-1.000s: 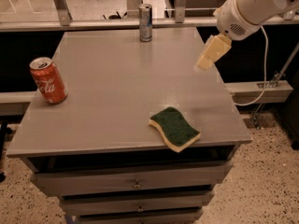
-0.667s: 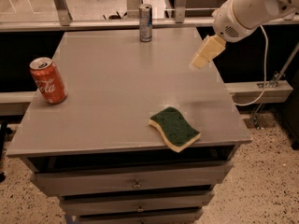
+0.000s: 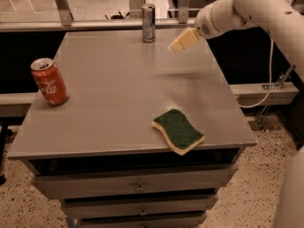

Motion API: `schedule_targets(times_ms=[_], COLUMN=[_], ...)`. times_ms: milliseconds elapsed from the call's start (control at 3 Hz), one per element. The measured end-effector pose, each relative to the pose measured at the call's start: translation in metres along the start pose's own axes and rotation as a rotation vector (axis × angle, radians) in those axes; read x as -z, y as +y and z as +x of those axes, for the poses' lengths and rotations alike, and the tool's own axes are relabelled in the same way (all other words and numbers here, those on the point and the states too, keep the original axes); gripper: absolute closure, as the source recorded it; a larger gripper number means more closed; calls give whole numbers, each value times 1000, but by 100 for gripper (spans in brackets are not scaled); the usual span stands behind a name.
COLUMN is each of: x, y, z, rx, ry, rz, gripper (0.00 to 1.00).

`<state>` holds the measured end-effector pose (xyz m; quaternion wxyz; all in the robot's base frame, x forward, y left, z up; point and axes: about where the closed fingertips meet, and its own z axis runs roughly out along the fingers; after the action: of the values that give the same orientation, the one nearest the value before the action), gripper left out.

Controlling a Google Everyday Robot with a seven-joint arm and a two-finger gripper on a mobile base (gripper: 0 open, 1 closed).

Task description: Pick redbull can

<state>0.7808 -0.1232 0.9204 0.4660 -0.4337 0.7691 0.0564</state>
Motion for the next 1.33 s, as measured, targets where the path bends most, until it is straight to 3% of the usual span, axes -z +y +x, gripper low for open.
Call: schedule_targets(times_ms=[333,667,1000,1333], x=[-55,-97,-117,-133], y=[-26,-44,-54,-47], z=[-22,-45,-60,-68], rx=[-88,-136,-153,-166], ry=[-134,-230,-249,-251], rz=[14,38,81,92], gripper=[0,0,0,0])
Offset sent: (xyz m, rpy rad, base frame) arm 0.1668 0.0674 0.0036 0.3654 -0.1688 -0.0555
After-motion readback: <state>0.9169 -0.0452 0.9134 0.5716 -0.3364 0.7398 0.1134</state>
